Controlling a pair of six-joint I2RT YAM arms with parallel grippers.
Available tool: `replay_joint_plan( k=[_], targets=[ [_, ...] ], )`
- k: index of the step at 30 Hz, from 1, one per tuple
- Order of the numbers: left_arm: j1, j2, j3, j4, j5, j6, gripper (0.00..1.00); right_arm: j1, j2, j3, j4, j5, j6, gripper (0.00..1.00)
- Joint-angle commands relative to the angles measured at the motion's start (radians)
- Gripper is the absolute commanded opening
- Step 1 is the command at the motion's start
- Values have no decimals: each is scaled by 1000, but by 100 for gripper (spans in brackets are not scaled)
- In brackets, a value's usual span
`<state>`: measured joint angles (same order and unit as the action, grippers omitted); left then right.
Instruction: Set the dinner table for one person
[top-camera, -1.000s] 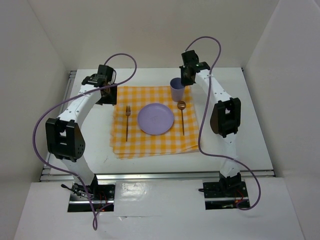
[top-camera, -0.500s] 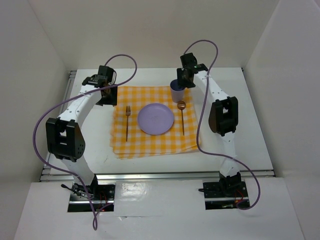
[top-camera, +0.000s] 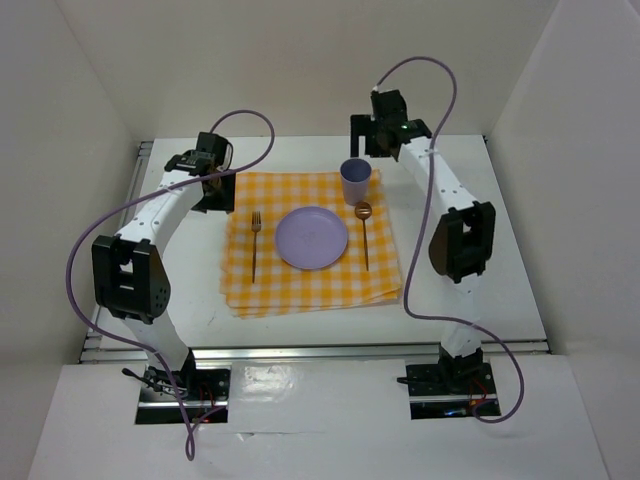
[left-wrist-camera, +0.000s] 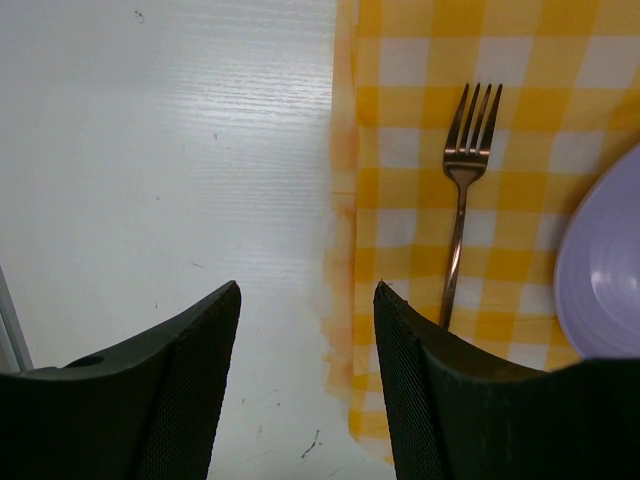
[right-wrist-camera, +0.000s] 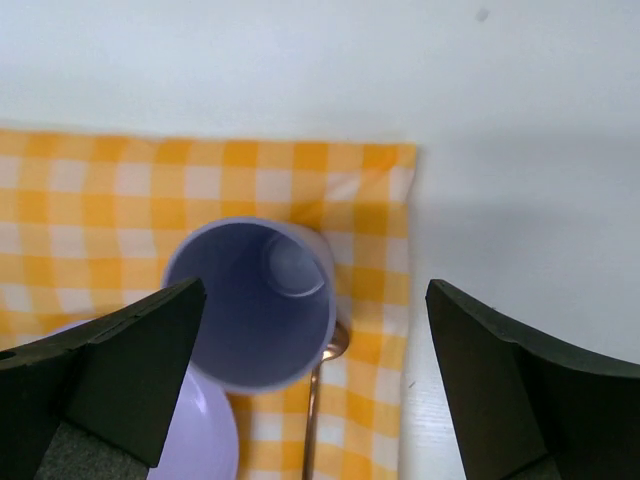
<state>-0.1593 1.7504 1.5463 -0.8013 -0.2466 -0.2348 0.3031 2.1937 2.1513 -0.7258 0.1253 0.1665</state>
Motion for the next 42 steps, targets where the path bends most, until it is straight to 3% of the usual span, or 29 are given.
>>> replay_joint_plan(
  k=[1,7,11,13,17,21,25,28,42],
  targets=[
    [15,-46,8,16,-6,11,63,-19,-306,-54,181,80,5,100],
    [47,-46,26,5,35,11,63,-131,-626,-502,257,96,97,100],
    [105,-55,26,-4,35,11,63,-277,-819,-830,178,-63,223,100],
    [165,-69,5,-4,35,20,63,-320,-952,-1006,189,-125,260,100],
    [306,-117,-57,-4,15,61,63,-340,-1143,-1157,166,-125,314,100],
    [444,-172,-156,5,27,106,63,-340,-1320,-1237,146,-116,378,100],
    [445,-239,-239,14,81,120,63,-340,-1414,-1303,147,-98,418,100],
    [445,-249,-239,1,138,86,62,-340,-1433,-1315,147,-98,436,100],
    [445,-359,-319,31,136,106,61,-340,-1381,-1297,74,-66,446,100]
  ],
)
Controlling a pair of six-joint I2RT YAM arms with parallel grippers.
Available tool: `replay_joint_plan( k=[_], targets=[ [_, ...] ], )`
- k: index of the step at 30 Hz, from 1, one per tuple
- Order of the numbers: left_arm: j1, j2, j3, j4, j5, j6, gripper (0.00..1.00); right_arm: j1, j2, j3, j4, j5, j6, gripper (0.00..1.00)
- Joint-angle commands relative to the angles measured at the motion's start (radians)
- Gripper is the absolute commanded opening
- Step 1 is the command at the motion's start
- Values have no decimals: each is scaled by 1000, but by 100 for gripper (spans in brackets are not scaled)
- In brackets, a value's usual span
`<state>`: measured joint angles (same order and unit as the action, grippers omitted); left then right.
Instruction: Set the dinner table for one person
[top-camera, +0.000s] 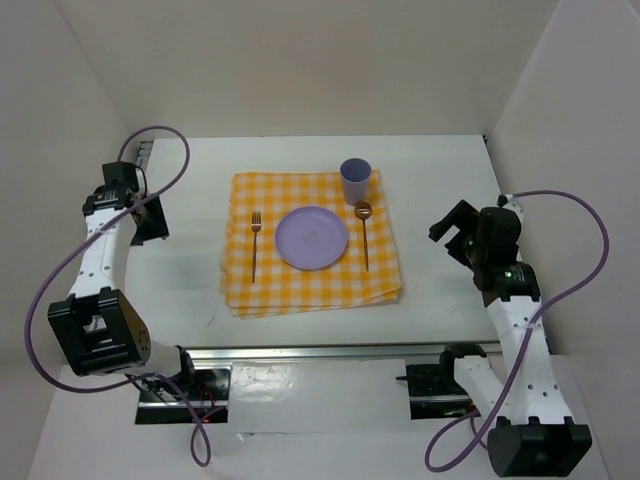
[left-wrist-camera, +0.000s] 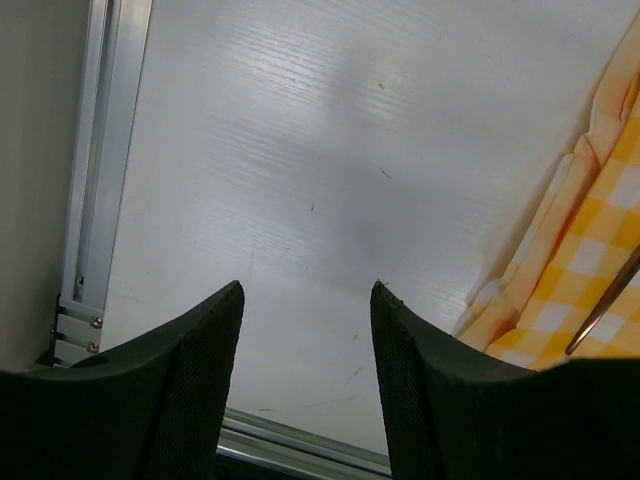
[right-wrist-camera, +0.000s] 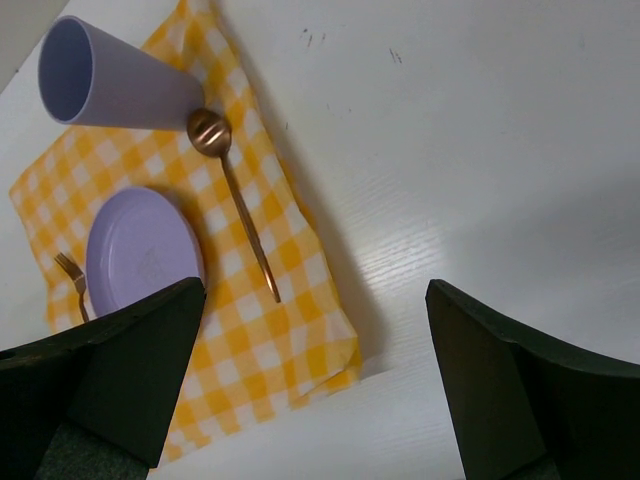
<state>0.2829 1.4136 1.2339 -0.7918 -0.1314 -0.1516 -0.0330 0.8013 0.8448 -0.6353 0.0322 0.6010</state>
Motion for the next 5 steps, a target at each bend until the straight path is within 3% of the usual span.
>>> replay_joint_plan(
  k=[1,5],
  targets=[
    [2,-22,-7,22,21,23,61,-4,12,10,-26,28,11,100],
    [2,-13,3,22,30,23,61,-4,21,19,-26,37,20,100]
  ],
)
